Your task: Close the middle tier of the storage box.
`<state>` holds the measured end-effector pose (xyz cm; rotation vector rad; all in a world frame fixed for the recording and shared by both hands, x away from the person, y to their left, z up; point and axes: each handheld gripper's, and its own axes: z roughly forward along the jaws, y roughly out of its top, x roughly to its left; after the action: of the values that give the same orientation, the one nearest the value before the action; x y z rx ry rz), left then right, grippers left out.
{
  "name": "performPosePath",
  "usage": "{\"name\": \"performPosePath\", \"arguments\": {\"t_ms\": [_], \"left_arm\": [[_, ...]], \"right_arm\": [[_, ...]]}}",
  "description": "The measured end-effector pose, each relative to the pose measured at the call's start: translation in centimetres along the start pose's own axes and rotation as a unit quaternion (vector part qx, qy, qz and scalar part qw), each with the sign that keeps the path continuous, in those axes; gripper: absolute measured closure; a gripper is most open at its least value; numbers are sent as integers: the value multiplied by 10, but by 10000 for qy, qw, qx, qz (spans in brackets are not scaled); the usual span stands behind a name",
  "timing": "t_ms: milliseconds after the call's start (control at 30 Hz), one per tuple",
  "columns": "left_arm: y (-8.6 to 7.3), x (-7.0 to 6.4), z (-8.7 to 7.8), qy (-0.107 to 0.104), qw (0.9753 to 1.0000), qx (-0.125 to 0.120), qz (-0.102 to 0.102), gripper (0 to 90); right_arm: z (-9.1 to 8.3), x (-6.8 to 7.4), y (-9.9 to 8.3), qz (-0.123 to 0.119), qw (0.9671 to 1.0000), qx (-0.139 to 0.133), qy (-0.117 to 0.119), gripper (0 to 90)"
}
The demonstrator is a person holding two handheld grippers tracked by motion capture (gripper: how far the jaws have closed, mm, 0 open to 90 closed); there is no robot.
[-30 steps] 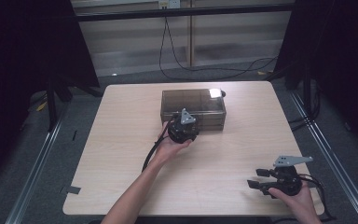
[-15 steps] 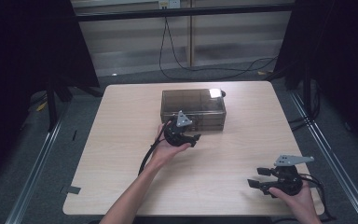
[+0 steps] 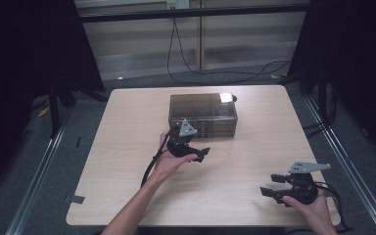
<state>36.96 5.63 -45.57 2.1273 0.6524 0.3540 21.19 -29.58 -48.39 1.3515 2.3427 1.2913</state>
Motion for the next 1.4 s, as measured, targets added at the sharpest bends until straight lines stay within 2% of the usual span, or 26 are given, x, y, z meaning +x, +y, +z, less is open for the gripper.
{"name": "performPosePath", "arguments": {"t_ms": [67,100,133,267,300,400,467,700,800,833,967,1167,1267,1400], "left_arm": [[-1,0,-3,-52,10000,-8,-75,29],[-1,2,-6,19,10000,51,15,30],[-3,2,-7,-56,10000,4,-42,30],[-8,0,-14,38,10000,-6,-4,40],[-9,0,-15,49,10000,-10,59,42],[-14,-3,-21,20,10000,-67,3,49],[-16,-5,-25,75,9999,-73,39,54],[-26,-6,-40,-59,9999,-99,-111,33],[-29,-6,-45,-26,9998,-103,-142,23],[-30,-6,-47,-46,9999,-101,-86,27],[-36,-8,-53,145,9999,-76,52,31],[-42,-9,-59,269,9995,-134,-86,38],[-46,-12,-64,323,9994,-103,42,39],[-51,-13,-72,418,9991,-97,22,39]], "right_arm": [[0,0,0,-6,10000,4,-20,248],[0,0,0,8,10000,4,-18,244],[0,0,0,7,10000,-2,-41,233],[-1,0,1,89,9999,-10,-89,206],[-1,0,1,91,9999,-18,-87,208],[-1,0,1,96,9999,-29,-96,206],[-2,0,1,84,9999,-34,-95,210],[-2,0,1,60,9999,-49,-139,206],[-2,1,1,71,9998,-42,-173,205],[-2,1,1,68,9998,-43,-194,206],[-2,1,1,83,9997,-44,-211,206],[-3,1,1,91,9997,-53,-225,205],[-3,1,1,66,9997,-77,-223,205],[-3,0,1,77,9997,-72,-238,203]]}}
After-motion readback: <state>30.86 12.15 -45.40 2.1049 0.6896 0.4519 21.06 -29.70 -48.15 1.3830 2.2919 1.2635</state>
